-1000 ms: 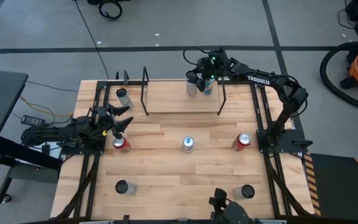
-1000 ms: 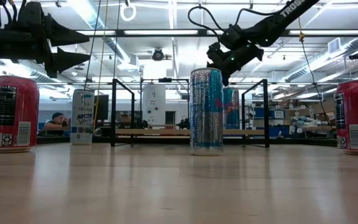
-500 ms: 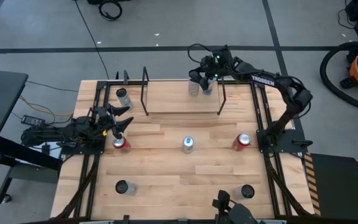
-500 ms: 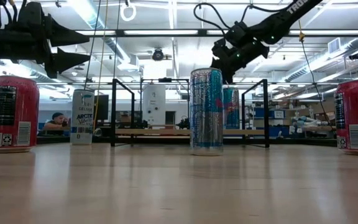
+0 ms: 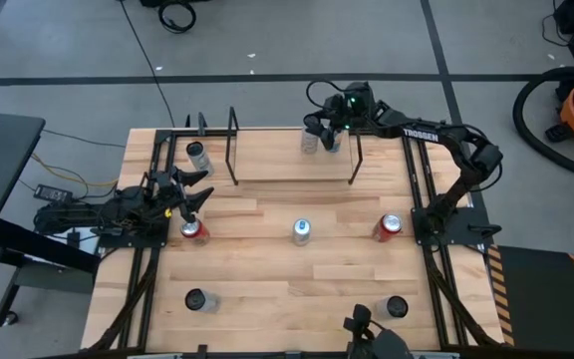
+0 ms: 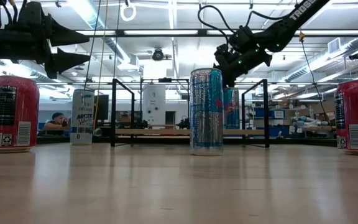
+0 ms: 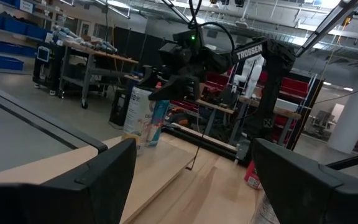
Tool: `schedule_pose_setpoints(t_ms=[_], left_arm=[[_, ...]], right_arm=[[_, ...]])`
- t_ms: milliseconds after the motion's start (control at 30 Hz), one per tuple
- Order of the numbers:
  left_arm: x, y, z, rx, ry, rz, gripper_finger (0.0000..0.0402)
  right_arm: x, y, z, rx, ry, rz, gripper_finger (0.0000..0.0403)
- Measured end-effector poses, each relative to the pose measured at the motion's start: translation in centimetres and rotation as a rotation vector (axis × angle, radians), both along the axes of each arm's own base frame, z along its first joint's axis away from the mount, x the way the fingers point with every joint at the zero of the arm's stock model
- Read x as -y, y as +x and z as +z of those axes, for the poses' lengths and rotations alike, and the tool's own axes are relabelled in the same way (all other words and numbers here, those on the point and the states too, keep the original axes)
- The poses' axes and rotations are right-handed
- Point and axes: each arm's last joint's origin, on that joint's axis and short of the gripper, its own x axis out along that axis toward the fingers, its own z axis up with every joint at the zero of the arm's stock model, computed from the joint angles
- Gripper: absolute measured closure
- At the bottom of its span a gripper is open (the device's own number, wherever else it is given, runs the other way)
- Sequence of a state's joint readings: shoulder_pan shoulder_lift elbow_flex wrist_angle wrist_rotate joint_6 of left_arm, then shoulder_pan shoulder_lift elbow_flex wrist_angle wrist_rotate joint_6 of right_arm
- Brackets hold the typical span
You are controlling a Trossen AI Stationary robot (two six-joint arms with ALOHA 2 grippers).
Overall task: Place canned beverage on shelf
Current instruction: Put the left white-yellow soda can on the shelf
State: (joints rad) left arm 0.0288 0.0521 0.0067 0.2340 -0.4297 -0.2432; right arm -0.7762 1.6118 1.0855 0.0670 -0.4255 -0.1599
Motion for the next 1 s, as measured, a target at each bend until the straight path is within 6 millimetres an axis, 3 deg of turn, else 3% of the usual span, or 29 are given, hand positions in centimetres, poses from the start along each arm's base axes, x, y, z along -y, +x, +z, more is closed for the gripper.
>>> schedule_pose_setpoints(t_ms=[800,1000], left_arm=[[0.0,0.0,0.0,-0.001,0.003,0.001,0.0081],[0.0,0.0,0.0,-0.001,0.003,0.0,0.0081]], right_arm=[[-0.08,-0.04,-0.01,-0.001,-0.002,0.032,0.0094],[-0.53,0.38,-0.02,-0.003,-0.005,0.043,0.007]])
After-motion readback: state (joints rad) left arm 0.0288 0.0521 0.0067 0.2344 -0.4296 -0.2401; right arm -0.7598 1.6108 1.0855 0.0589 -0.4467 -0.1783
